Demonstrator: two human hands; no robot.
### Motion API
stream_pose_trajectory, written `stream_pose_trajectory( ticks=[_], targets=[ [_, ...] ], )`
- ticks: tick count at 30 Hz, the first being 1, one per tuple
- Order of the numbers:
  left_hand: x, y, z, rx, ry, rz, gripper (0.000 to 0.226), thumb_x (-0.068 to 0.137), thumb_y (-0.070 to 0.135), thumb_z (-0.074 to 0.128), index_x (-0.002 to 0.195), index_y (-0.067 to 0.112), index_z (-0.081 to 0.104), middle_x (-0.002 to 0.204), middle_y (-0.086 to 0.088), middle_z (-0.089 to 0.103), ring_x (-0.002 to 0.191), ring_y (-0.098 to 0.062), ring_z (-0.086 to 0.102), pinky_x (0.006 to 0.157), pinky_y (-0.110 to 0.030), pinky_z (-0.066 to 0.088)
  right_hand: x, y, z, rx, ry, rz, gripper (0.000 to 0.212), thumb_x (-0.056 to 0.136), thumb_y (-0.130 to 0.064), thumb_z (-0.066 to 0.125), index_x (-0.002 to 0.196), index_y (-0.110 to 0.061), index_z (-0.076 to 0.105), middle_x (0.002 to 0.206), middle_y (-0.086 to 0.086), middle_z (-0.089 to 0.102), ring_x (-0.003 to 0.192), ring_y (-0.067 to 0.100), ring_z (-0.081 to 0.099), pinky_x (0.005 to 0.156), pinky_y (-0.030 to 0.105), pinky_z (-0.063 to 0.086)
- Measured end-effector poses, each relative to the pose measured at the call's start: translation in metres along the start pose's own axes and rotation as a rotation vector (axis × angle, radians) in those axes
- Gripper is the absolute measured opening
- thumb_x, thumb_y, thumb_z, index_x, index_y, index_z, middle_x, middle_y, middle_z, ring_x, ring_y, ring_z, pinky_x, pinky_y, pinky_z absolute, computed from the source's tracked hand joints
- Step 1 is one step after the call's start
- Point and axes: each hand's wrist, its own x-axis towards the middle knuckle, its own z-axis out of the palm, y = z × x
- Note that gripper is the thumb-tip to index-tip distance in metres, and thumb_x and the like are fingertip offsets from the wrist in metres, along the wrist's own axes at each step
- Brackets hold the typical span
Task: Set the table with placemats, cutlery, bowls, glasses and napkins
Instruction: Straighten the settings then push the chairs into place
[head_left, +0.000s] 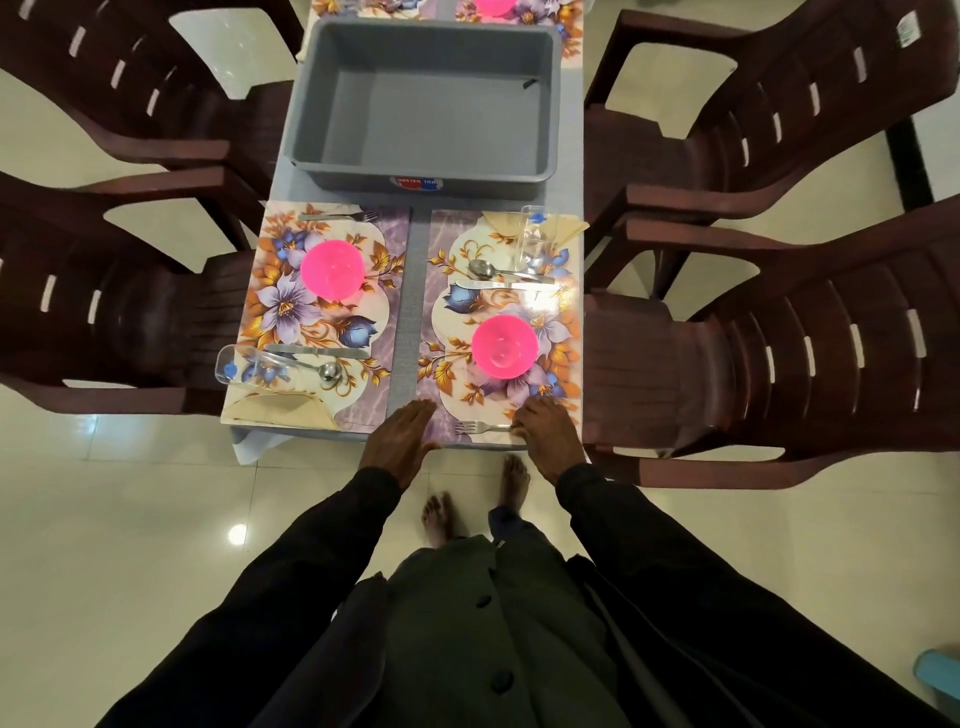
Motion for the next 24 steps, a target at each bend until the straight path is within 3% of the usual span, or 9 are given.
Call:
stream_pose_trajectory(
  ticks=[4,10,15,19,21,24],
  targets=[
    [0.000,0.003,-0.006,-0.012,0.004,-0.021,0.069,0.081,0.022,0.085,0.141,0.005,0.056,0.139,-0.019,0.062,0.129,-0.037,0.059,0.100,-0.052,0.053,0.001,0.000,-0.001,0.009,0.004,-0.033,0.027,0.065,0.003,0.085,0.082,-0.012,0.072,0.087,0.006,0.068,0.086,0.028,0.064,0.078,0.041,0.056],
    [0.004,0.005,-0.011,-0.022,0.008,-0.033,0.068,0.082,0.025,0.084,0.141,0.005,0.056,0.139,-0.018,0.061,0.130,-0.037,0.059,0.100,-0.051,0.052,-0.005,0.005,-0.005,0.080,0.016,-0.057,0.011,0.085,-0.012,0.077,0.094,-0.011,0.072,0.098,0.008,0.069,0.100,0.028,0.062,0.089,0.044,0.053],
    [0.011,0.013,-0.020,-0.046,0.022,-0.053,0.066,0.084,0.026,0.083,0.141,0.006,0.056,0.140,-0.017,0.061,0.129,-0.037,0.059,0.098,-0.052,0.053,0.001,0.016,-0.029,0.466,0.130,0.231,0.027,0.092,-0.024,0.073,0.116,-0.014,0.065,0.116,0.000,0.063,0.107,0.014,0.056,0.093,0.026,0.047],
    [0.022,0.020,-0.026,-0.056,0.030,-0.062,0.064,0.088,0.028,0.079,0.144,0.008,0.054,0.145,-0.015,0.057,0.134,-0.034,0.056,0.104,-0.048,0.049,0.033,0.015,-0.062,0.794,0.218,0.450,0.015,0.099,-0.020,0.064,0.109,-0.009,0.066,0.091,-0.003,0.066,0.078,-0.001,0.065,0.073,0.018,0.055],
    [0.028,0.025,-0.030,-0.070,0.023,-0.075,0.063,0.090,0.028,0.077,0.145,0.008,0.053,0.147,-0.015,0.056,0.135,-0.033,0.055,0.107,-0.046,0.047,0.053,0.015,-0.071,0.895,0.153,0.462,0.019,0.100,-0.020,0.063,0.113,-0.008,0.067,0.095,-0.001,0.069,0.084,0.004,0.065,0.075,0.019,0.055],
    [0.034,0.030,-0.035,-0.104,0.035,-0.095,0.064,0.092,0.030,0.075,0.147,0.010,0.050,0.150,-0.012,0.053,0.139,-0.031,0.051,0.111,-0.044,0.044,0.078,0.017,-0.071,0.928,0.094,0.443,0.030,0.098,-0.023,0.064,0.124,-0.010,0.068,0.113,0.003,0.072,0.102,0.016,0.067,0.090,0.032,0.057]
  ],
)
